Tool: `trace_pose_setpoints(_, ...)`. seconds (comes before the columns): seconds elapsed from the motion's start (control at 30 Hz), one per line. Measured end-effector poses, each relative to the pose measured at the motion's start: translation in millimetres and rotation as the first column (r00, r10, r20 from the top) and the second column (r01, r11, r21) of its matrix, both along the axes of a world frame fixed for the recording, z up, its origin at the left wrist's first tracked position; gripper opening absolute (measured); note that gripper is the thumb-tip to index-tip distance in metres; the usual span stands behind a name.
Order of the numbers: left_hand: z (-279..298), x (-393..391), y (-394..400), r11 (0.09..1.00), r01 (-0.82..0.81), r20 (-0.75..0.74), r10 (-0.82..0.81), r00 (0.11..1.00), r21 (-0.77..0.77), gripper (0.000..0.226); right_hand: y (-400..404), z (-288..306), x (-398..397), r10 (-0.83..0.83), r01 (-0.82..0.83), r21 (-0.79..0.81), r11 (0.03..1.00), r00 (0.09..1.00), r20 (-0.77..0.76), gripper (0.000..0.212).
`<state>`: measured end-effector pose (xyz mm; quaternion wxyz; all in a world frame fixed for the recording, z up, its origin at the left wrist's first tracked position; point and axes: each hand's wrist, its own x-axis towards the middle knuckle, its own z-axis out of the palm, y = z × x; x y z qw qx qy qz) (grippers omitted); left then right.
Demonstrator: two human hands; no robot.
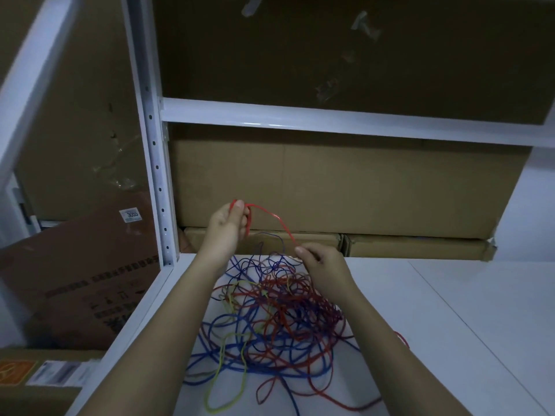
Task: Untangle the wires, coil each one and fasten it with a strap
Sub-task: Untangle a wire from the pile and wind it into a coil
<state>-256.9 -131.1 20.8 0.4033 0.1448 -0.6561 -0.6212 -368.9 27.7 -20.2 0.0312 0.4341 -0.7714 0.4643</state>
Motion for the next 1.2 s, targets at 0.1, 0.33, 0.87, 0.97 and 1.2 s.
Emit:
trace_pose_setpoints(0.1, 14.4, 1.3, 7.2, 0.967, 0.198, -0.189, -0.168, 0.968, 0.158, 0.032, -13.1, 28.9, -5.8, -0.135, 0.132, -0.051, 0.990, 0.989, -0.056, 0.030)
trace_pose_setpoints(0.33, 49.8, 2.0, 19.7, 0.968, 0.241, -0.187, -0.223, 0.957, 0.076, 0.032, -39.0, 128.9, 5.4, 0.089, -0.015, -0.651, 0.759, 0.993, 0.082, 0.027)
trace_pose_setpoints(0.87, 34.2, 24.0, 7.7, 0.817, 0.447, -0.511, -0.226, 0.829, 0.364, 0.033, -41.6, 20.5, 7.5, 0.067, -0.054, 0.083, 0.995, 0.984, -0.165, 0.023)
trace_pose_setpoints(0.97, 23.9, 21.8, 5.4, 0.823, 0.387, -0.503, -0.146, 0.852, 0.416, 0.029, -35.8, 10.2, 23.3, 0.162, -0.087, 0.192, 0.978, 0.892, -0.423, 0.027)
trace_pose_setpoints(1.2, 3.0, 10.0, 5.0, 0.969, 0.146, -0.325, -0.075, 0.943, 0.199, 0.026, -26.4, 7.2, 41.5, 0.327, -0.302, 0.129, 0.945, 0.836, -0.441, 0.017)
